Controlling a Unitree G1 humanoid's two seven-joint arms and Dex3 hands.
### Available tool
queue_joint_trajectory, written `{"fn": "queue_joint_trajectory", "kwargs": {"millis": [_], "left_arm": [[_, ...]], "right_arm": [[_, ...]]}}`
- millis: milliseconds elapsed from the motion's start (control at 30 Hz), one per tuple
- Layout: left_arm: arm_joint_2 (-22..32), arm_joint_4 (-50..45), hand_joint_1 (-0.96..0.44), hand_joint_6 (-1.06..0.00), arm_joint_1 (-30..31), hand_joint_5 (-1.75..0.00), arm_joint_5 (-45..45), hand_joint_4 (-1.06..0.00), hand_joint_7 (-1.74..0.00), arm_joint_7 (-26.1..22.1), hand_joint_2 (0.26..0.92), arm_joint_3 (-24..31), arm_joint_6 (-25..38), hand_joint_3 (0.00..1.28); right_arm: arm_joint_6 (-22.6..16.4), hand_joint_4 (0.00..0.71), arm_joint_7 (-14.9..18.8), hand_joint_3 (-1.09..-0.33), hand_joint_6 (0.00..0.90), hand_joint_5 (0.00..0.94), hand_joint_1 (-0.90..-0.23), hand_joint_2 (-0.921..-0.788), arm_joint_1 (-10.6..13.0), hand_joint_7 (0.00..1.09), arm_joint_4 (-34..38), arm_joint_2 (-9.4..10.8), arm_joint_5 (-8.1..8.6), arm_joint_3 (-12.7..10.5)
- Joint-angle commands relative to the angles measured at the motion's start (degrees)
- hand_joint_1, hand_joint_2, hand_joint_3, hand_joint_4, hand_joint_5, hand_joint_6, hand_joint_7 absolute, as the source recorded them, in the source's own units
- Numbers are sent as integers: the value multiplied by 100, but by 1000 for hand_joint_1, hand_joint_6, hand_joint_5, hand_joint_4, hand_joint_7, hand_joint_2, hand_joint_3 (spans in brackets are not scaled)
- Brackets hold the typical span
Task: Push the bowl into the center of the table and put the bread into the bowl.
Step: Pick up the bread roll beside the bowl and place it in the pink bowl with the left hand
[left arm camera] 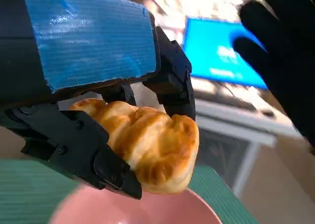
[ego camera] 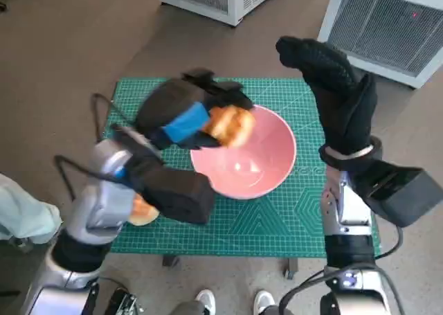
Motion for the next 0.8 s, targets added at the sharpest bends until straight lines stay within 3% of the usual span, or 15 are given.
{"fn": "queue_joint_trajectory", "kwargs": {"millis": [33, 333, 500, 533, 567, 600, 633, 667, 733, 800], "left_arm": [[-192, 714, 1, -699, -207, -1055, 120, -830, -1042, 95, 903, -257, -292, 9], [-429, 1679, 2, -673, -351, -1063, 304, -789, -1108, 212, 913, -504, -546, 16], [-496, 1861, 2, -560, -306, -1178, 229, -710, -1188, 37, 920, -548, -498, 91], [-498, 1867, 62, -481, -291, -1061, 201, -580, -969, -8, 888, -547, -484, 121], [-485, 1829, 52, -465, -252, -884, 162, -532, -831, -93, 864, -540, -446, 120], [-475, 1801, 41, -454, -225, -582, 136, -469, -580, -154, 847, -535, -420, 110], [-442, 1704, 38, -457, -177, -467, 96, -451, -478, -289, 844, -527, -359, 101], [-400, 1584, -2, -404, -136, -298, 26, -334, -306, -466, 823, -506, -294, 80], [-357, 1442, -89, -314, -96, -122, -47, -176, -125, -668, 793, -477, -216, 51], [-353, 1394, -118, -283, -84, -63, -55, -122, -64, -728, 784, -462, -181, 40]], "right_arm": [[117, 195, -53, -758, 91, 1, -729, -921, 180, 412, -14, -24, -5, -16], [153, 197, -86, -756, 91, 2, -729, -921, 232, 415, -67, -30, 7, -22], [177, 198, -112, -754, 92, 2, -726, -921, 259, 416, -112, -32, 13, -31], [181, 197, -117, -755, 91, 1, -726, -921, 261, 416, -118, -30, 12, -31], [186, 197, -120, -755, 90, 1, -726, -921, 261, 416, -118, -27, 16, -33], [189, 197, -123, -755, 91, 1, -726, -921, 261, 416, -119, -25, 19, -34], [191, 197, -126, -755, 91, 1, -725, -921, 264, 416, -118, -23, 23, -37], [191, 199, -134, -752, 92, 2, -726, -921, 267, 417, -120, -19, 23, -37], [191, 200, -147, -749, 92, 2, -726, -921, 272, 417, -126, -15, 18, -36], [194, 200, -151, -748, 93, 2, -726, -921, 274, 417, -130, -14, 17, -33]]}}
